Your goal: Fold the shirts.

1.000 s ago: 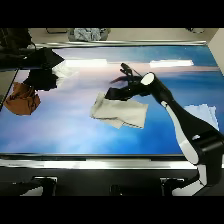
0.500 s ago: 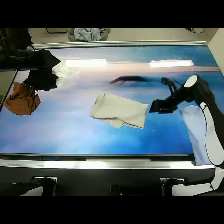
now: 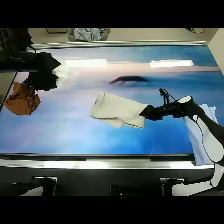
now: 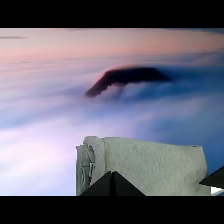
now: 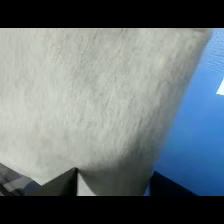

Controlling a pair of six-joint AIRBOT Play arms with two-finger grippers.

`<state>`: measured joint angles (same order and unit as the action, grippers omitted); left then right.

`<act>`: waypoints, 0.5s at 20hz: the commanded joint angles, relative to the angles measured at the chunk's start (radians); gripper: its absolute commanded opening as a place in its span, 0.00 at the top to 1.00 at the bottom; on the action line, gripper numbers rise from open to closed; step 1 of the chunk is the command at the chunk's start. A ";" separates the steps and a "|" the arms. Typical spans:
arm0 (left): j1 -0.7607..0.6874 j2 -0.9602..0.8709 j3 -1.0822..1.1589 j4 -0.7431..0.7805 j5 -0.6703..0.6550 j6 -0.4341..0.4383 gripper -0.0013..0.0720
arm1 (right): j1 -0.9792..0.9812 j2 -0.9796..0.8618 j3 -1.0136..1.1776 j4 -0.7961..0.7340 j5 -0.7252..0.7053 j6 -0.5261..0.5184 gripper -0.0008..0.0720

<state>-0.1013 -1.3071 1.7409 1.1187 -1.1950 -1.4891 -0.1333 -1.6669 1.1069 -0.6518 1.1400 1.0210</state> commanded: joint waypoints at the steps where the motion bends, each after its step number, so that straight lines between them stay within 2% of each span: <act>1: 0.000 -0.001 -0.010 0.000 -0.003 0.000 0.94 | 0.019 -0.012 -0.016 0.064 -0.040 -0.040 0.89; 3: 0.000 -0.001 -0.024 0.001 -0.004 0.000 0.94 | 0.005 -0.005 0.012 0.100 -0.018 -0.117 0.91; 5: 0.000 -0.001 -0.042 0.001 -0.006 0.004 0.94 | -0.030 0.027 0.095 0.086 0.076 -0.141 0.91; 6: 0.000 -0.001 -0.052 0.001 -0.006 0.024 0.94 | -0.058 0.051 0.156 0.064 0.130 -0.130 0.91; 8: 0.000 -0.001 -0.073 0.001 -0.005 0.027 0.94 | -0.137 0.097 0.290 -0.004 0.223 -0.021 0.91; 10: 0.000 -0.001 -0.094 0.001 -0.006 0.027 0.94 | -0.239 0.125 0.424 -0.053 0.304 0.043 0.91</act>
<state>-0.1013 -1.3083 1.6737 1.1191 -1.1999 -1.4712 -0.2657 -1.5852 1.3693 -0.6373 1.3106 0.9768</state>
